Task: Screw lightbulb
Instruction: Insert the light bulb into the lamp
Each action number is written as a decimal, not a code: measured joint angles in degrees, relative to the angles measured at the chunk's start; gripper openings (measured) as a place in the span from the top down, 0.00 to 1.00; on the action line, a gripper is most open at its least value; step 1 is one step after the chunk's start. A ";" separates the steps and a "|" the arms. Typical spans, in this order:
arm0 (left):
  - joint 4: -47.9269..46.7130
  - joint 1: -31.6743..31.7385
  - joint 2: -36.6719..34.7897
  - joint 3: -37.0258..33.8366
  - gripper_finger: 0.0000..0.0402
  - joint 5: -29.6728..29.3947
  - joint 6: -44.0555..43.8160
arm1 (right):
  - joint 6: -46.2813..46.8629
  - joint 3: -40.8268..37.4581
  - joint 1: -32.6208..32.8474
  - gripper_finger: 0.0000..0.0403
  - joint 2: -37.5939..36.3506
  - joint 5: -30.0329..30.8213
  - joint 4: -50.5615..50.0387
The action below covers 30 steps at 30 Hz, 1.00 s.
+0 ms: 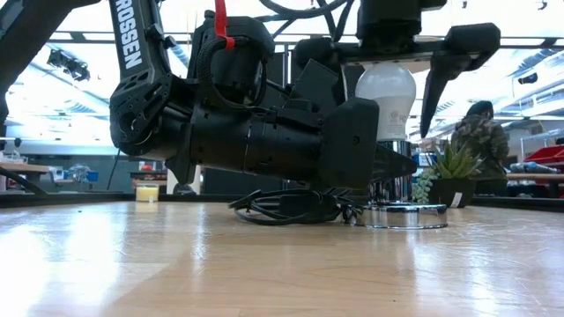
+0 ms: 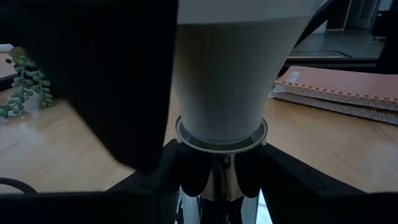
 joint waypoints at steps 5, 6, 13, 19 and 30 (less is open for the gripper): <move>0.05 -0.04 0.02 -0.02 0.54 -0.10 0.20 | 0.19 -0.02 -0.19 0.07 0.00 -0.99 2.28; 0.02 -0.05 0.02 -0.02 0.54 -0.03 0.37 | 0.26 -0.09 -0.21 0.07 0.00 -1.28 2.27; 0.01 -0.13 0.04 0.00 0.54 0.13 0.40 | -0.01 -2.13 -0.55 0.07 -0.38 -5.82 2.85; -0.04 -0.13 0.04 0.00 0.54 0.20 0.34 | -0.18 -2.68 -0.77 0.07 -0.36 -7.33 3.41; -0.04 -0.11 0.04 -0.02 0.54 0.13 0.22 | 3.29 -2.78 -1.61 0.18 -0.15 -7.72 4.83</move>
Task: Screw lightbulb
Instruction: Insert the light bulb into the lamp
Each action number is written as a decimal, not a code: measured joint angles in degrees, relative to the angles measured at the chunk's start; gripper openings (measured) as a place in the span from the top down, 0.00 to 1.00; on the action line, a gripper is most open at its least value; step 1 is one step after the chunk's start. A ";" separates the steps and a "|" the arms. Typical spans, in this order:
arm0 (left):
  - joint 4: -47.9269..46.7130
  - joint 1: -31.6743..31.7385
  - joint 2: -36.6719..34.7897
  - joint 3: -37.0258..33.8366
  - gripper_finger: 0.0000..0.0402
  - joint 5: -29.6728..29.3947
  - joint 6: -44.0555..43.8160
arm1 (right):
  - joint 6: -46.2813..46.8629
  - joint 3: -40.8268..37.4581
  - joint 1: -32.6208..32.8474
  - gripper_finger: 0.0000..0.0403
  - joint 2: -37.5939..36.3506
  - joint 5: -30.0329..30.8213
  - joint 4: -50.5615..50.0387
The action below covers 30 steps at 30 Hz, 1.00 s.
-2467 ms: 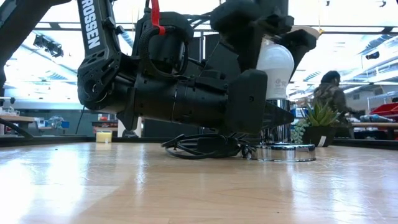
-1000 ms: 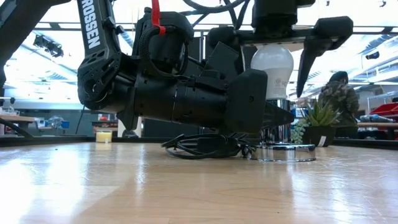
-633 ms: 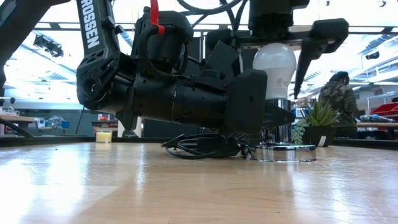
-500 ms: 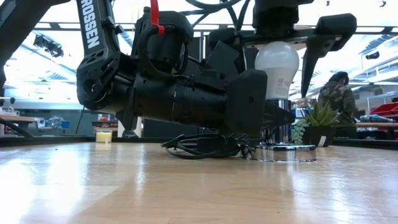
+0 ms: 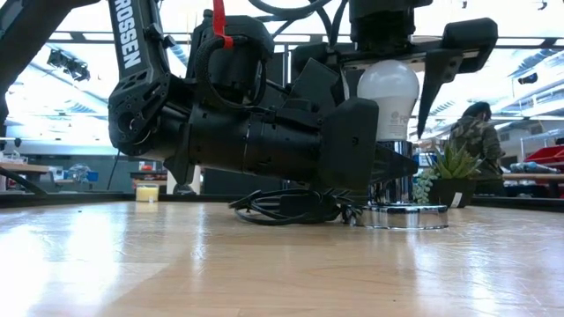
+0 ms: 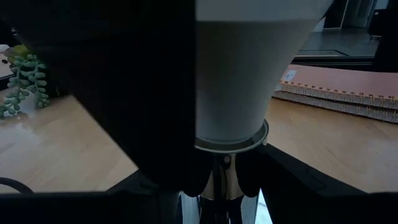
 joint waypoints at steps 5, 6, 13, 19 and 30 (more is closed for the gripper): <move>-0.01 0.00 0.00 0.00 0.54 -0.07 0.00 | 0.08 -0.02 -0.03 0.34 0.04 -0.55 -0.61; -0.02 0.00 0.00 0.00 0.54 -0.07 0.00 | 0.15 -0.02 -0.03 0.36 0.05 -0.57 -0.66; 0.00 0.00 0.00 0.00 0.54 -0.05 0.00 | 5.03 -0.02 -0.20 0.39 0.12 -0.87 -1.20; 0.00 0.00 0.00 0.00 0.54 -0.07 0.00 | 13.66 -0.04 -0.25 0.35 0.17 -0.92 -1.24; 0.00 0.00 0.00 0.00 0.54 -0.09 -0.14 | 33.39 -0.07 0.19 0.35 0.17 -0.53 -1.30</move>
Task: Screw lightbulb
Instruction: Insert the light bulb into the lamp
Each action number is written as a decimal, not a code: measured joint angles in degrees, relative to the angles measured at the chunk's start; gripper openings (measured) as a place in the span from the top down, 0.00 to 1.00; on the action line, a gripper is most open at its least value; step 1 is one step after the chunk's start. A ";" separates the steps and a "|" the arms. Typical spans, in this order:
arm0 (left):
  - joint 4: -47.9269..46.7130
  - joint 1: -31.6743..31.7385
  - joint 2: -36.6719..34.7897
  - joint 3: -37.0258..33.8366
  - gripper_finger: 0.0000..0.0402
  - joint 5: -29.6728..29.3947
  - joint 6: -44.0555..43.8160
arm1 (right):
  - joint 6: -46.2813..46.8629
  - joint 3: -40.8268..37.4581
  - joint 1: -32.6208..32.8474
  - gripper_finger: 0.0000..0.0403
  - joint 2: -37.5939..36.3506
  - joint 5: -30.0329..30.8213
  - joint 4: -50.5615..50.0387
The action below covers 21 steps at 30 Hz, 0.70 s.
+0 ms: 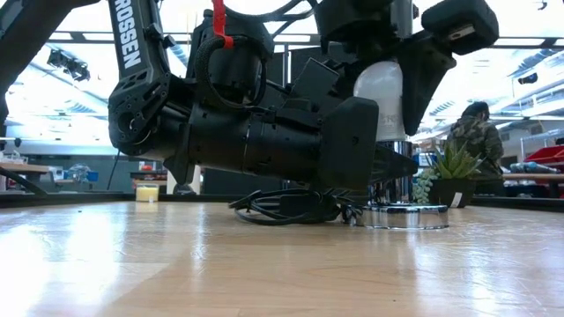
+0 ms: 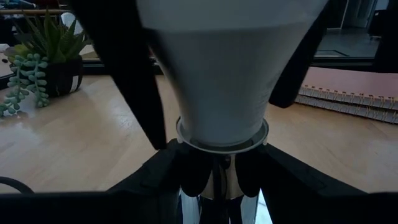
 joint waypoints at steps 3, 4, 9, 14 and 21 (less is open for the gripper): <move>0.00 0.00 0.00 0.00 0.54 0.00 -0.09 | 7.35 -0.02 0.00 0.34 0.00 0.03 -0.10; 0.00 0.00 0.00 0.00 0.54 0.00 -0.10 | 9.82 -0.02 0.00 0.35 0.00 0.02 -0.14; 0.00 0.00 0.00 0.00 0.54 0.00 -0.16 | 22.61 -0.06 0.00 0.37 0.00 0.07 0.01; 0.02 0.00 0.00 0.00 0.54 -0.04 -0.21 | 36.76 -0.07 0.07 0.34 0.00 1.60 0.58; 0.02 0.00 0.00 0.00 0.54 -0.07 -0.27 | 52.55 -0.11 0.11 0.35 0.00 3.75 0.96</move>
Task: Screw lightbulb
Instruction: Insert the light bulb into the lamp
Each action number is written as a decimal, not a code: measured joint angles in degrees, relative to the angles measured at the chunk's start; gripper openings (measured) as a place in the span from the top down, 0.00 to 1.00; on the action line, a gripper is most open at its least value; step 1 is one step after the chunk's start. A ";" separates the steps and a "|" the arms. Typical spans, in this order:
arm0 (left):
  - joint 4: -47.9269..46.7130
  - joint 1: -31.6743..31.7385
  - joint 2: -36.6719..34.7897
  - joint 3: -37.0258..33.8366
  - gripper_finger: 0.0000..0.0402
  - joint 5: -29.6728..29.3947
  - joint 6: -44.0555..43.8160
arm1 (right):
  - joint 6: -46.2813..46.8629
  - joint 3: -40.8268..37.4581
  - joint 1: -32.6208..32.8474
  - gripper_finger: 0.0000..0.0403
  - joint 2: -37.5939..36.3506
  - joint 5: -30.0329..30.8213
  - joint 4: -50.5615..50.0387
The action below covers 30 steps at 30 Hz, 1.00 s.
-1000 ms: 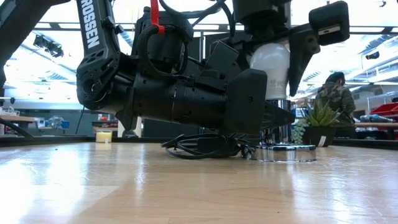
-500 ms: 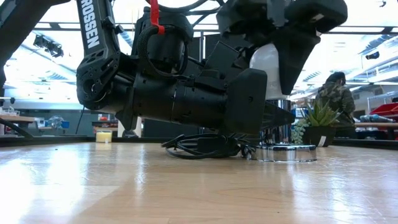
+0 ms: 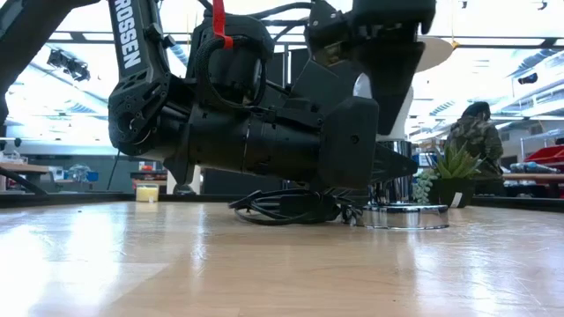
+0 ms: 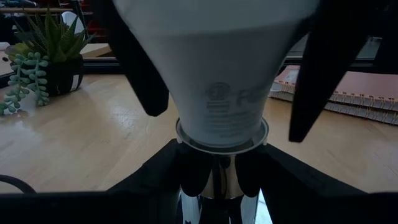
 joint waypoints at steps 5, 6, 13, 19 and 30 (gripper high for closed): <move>0.04 0.01 0.00 0.00 0.54 -0.02 -0.08 | 13.68 -0.02 0.02 0.35 0.00 1.12 0.02; 0.04 0.01 0.00 0.00 0.54 -0.02 -0.09 | 16.16 -0.02 0.02 0.35 0.00 1.30 0.04; 0.22 0.02 0.00 -0.04 0.54 -0.17 -0.61 | 35.24 -0.02 0.00 0.34 0.00 2.98 0.39; 0.44 0.02 0.00 -0.07 0.54 -0.17 -0.76 | 45.90 -0.02 0.00 0.35 0.00 3.16 0.23; 0.44 0.00 0.00 -0.07 0.54 -0.17 -1.31 | 47.78 0.00 0.00 0.33 0.00 4.33 0.26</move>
